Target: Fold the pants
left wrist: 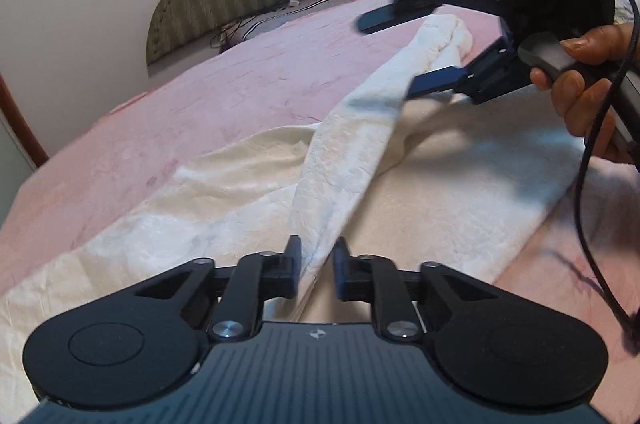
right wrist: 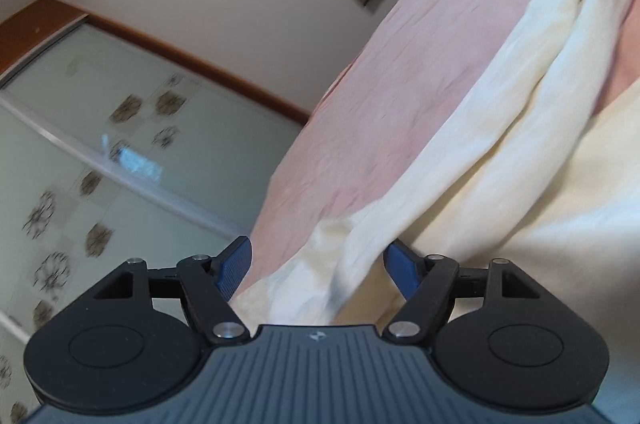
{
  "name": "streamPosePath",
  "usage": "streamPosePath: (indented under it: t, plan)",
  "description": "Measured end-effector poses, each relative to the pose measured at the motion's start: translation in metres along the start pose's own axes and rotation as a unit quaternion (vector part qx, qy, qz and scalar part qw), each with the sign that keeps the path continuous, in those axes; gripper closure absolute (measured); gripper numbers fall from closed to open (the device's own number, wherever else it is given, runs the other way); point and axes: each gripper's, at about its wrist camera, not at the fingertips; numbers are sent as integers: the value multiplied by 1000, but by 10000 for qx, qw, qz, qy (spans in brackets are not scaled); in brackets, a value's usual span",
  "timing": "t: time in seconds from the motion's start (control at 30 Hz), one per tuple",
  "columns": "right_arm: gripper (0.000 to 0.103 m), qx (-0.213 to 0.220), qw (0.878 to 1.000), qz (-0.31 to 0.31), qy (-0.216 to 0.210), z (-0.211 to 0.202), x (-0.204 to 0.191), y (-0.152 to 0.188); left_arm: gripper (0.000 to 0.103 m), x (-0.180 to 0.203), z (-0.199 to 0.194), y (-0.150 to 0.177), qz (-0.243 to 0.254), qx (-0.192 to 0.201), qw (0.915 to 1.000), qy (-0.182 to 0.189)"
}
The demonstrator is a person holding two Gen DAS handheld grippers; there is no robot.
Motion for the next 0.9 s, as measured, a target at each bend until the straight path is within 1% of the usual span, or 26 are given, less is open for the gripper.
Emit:
streamPosePath:
  t: [0.1, 0.17, 0.2, 0.3, 0.33, 0.37, 0.5, 0.57, 0.6, 0.67, 0.7, 0.77, 0.83, 0.9]
  plan:
    - [29, 279, 9989, 254, 269, -5, 27, -22, 94, -2, 1, -7, -192, 74, 9998, -62]
    - [29, 383, 9955, 364, 782, -7, 42, -36, 94, -2, 1, -12, -244, 75, 9996, -87]
    - [29, 450, 9936, 421, 944, -7, 49, -43, 94, -1, 2, -14, -249, 55, 9996, -110]
    - [29, 732, 9889, 735, 1059, -9, 73, -60, 93, 2, 5, -18, -211, 34, 9996, -163]
    - [29, 829, 9874, 747, 1121, -11, 77, -66, 89, 4, 6, -18, -167, 50, 9997, -164]
    - [29, 897, 9862, 724, 1191, -12, 80, -73, 88, 6, 6, -18, -112, 67, 9998, -172]
    - [29, 1170, 9768, 741, 1635, -17, 94, -103, 88, 13, 11, -19, -12, 101, 9998, -161]
    - [30, 1314, 9688, 926, 1886, -19, 103, -113, 88, 15, 15, -20, -14, 89, 9998, -171]
    - [30, 1369, 9653, 1110, 1929, -23, 111, -117, 89, 16, 16, -21, -16, 90, 9998, -190]
    - [29, 1507, 9607, 1507, 1777, -34, 115, -117, 89, 15, 18, -21, -33, 97, 9998, -158]
    - [28, 1542, 9616, 1484, 1716, -42, 112, -116, 89, 15, 18, -21, -28, 97, 9999, -125]
    - [28, 1665, 9659, 1020, 1699, -74, 99, -112, 89, 16, 21, -18, -15, 85, 9999, -125]
    - [28, 1741, 9634, 566, 1956, -107, 84, -103, 89, 17, 25, -16, -51, 47, 9999, -107]
    - [28, 1726, 9551, 189, 2400, -145, 81, -99, 86, 18, 26, -14, -65, 50, 9999, -83]
Point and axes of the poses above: each gripper's, at about its wrist camera, not at the fingertips, and z roughly the way its jaws point, x to its right, y to its underside, and after that the axes turned 11 degrees about -z, right-handed
